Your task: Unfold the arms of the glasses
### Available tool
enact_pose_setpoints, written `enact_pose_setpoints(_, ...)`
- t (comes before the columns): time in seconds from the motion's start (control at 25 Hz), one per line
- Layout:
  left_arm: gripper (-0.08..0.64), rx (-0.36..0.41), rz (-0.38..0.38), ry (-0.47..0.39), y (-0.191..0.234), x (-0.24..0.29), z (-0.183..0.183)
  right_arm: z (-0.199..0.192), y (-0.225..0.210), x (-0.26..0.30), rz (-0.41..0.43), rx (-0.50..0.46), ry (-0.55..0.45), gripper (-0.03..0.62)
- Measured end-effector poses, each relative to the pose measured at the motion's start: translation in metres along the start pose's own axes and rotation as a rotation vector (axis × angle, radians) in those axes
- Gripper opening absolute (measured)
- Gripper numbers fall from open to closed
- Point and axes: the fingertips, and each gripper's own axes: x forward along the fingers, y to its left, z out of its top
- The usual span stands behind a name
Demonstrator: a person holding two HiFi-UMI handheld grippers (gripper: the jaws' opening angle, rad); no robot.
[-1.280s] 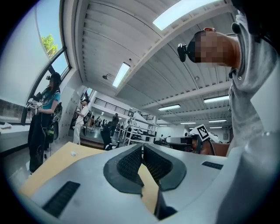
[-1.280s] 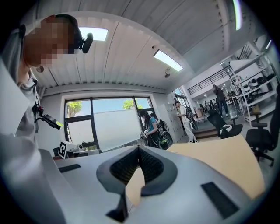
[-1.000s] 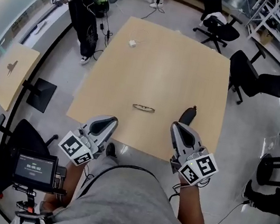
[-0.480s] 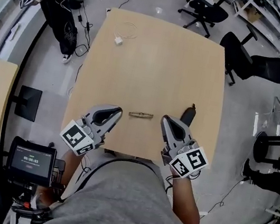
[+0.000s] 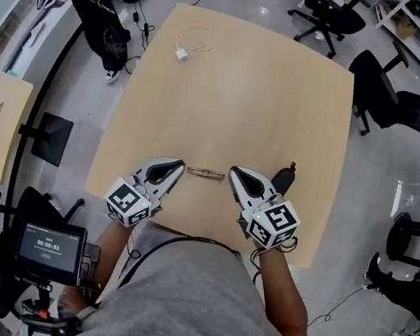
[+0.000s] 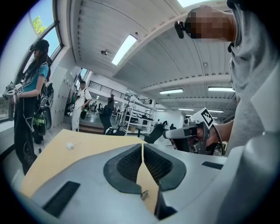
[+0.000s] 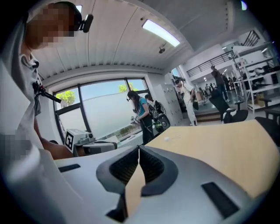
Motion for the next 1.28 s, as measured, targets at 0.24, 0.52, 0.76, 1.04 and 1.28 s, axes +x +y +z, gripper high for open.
enact_pose_setpoints(0.24,0.018,-0.072,0.032,0.132,0.026,0.005,-0.075,-0.094,-0.006,0.03,0.056,-0.027,0.26,0.009)
enact_pose_setpoints(0.52,0.018,-0.039,0.006,0.367,0.03,0.003,-0.164,-0.199,-0.016,0.038,-0.006,-0.088,0.543,0.011)
enact_pose_setpoints(0.76,0.018,-0.035,0.029,0.487,0.027,0.002,-0.199,-0.227,-0.027,0.024,-0.057,-0.035,0.626,0.101)
enact_pose_setpoints(1.04,0.018,-0.081,-0.052,0.571,0.053,0.016,-0.233,-0.244,-0.054,0.069,-0.06,-0.063,0.699,0.101)
enact_pose_setpoints(1.28,0.018,-0.113,-0.103,0.571,0.05,0.016,-0.237,-0.245,-0.053,0.066,-0.052,-0.059,0.738,0.1)
